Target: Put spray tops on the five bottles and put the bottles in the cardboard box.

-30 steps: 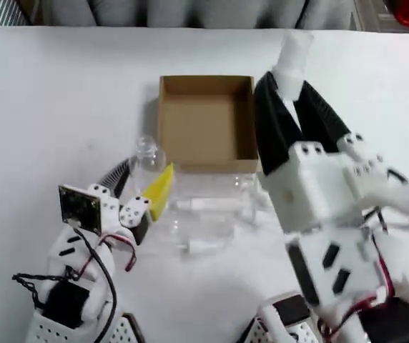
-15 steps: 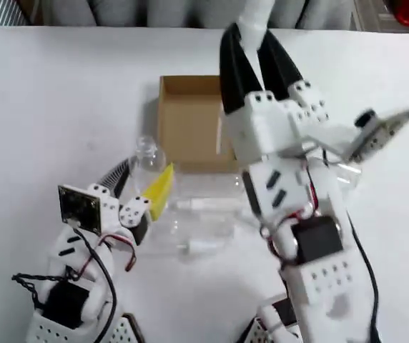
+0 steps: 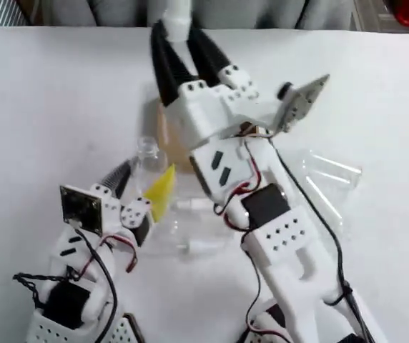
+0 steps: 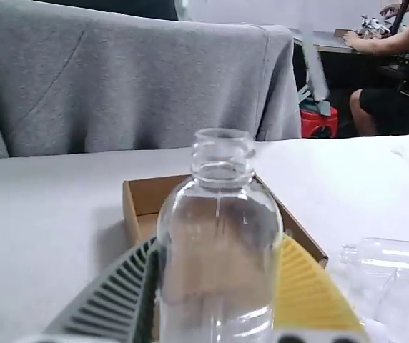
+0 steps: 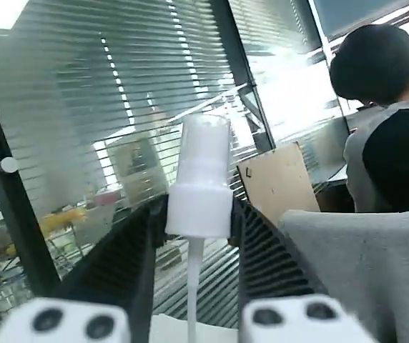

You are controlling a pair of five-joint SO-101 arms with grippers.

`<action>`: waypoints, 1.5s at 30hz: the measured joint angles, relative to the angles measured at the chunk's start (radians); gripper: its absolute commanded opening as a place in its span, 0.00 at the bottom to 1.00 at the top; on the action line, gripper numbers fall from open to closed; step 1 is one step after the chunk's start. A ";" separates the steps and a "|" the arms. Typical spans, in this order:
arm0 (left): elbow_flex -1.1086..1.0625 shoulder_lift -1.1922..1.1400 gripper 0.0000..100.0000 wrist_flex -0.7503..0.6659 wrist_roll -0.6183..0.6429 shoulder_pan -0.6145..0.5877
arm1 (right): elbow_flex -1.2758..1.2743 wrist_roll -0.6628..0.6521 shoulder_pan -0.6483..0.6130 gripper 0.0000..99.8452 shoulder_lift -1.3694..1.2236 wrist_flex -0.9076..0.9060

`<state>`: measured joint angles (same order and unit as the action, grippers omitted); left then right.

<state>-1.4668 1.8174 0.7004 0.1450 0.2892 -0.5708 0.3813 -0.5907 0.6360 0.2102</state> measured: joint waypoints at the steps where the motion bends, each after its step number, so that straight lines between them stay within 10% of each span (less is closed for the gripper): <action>1: -0.003 0.000 0.02 0.000 0.000 0.011 | 0.011 0.000 -0.006 0.01 -0.015 0.000; 45: -0.026 0.000 0.02 0.015 0.000 0.035 | -0.149 0.000 -0.006 0.01 -0.041 0.041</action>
<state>-1.4929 1.8174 0.7158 0.1450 0.3245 -0.7196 0.3813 -0.5969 0.5946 0.2516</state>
